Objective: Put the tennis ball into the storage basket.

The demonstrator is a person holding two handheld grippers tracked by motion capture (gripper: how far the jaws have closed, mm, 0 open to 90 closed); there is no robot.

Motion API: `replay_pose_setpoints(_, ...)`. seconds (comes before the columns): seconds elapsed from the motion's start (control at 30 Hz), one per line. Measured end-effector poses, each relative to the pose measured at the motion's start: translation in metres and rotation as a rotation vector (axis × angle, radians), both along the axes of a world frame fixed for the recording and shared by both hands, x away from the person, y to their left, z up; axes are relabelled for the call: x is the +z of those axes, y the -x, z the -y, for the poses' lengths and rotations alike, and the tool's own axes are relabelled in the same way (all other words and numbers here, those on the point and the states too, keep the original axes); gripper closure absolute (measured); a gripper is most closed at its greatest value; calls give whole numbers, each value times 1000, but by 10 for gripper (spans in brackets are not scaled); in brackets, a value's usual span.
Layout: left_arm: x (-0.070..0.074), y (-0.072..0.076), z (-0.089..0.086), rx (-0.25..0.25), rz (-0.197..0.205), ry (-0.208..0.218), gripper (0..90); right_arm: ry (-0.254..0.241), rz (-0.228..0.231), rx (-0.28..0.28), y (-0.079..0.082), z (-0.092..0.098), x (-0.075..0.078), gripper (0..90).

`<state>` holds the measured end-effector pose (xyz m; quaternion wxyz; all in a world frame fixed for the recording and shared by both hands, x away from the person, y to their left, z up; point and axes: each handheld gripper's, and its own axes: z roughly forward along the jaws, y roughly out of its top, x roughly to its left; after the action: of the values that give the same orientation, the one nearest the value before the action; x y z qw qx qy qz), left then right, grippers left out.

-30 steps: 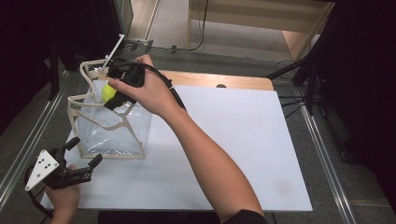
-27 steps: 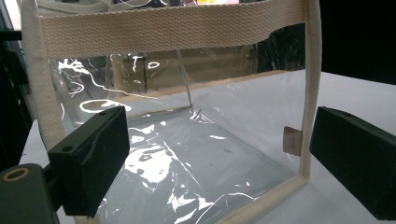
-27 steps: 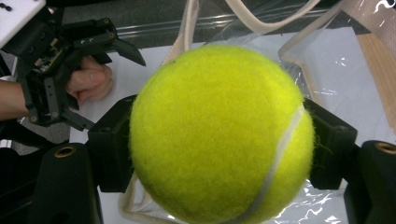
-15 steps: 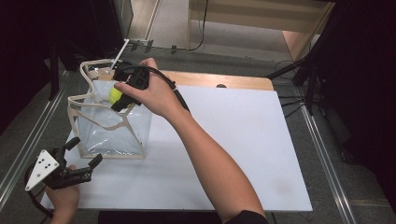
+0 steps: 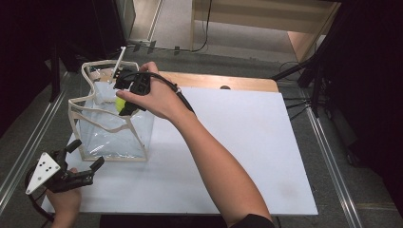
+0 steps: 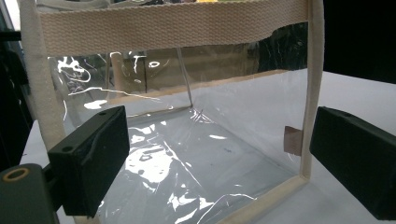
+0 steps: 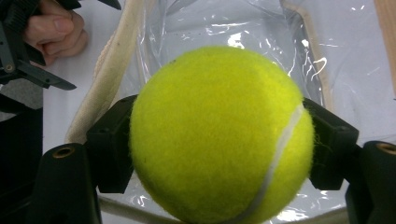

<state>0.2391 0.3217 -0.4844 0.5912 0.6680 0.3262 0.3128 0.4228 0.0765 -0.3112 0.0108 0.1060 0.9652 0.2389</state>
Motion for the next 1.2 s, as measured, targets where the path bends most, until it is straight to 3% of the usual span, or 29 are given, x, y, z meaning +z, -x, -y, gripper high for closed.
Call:
replay_pose_setpoints(0.13,0,0,0,0,0,0,54,4,19,-9,2,1,1,182)
replay_pose_setpoints(0.17,0,0,0,0,0,2,53,3,55,-13,4,2,2,163)
replay_pose_setpoints(0.23,0,0,0,-1,0,1,53,-3,81,-33,6,3,4,137)
replay_pose_setpoints(0.3,0,0,0,-2,0,1,53,-10,84,-46,7,4,4,95)
replay_pose_setpoints(0.43,0,0,0,-2,0,-2,53,-57,90,-66,7,12,11,84)
replay_pose_setpoints(0.5,0,0,0,-2,0,0,54,-90,93,-81,7,19,18,0)
replay_pose_setpoints(0.8,0,0,1,0,-1,-9,54,-162,117,-136,13,42,31,0)
replay_pose_setpoints(0.93,0,0,1,1,-2,-8,54,-184,138,-180,16,52,30,0)
replay_pose_setpoints(1.2,0,0,1,3,-2,-11,54,-209,142,-187,22,74,22,0)
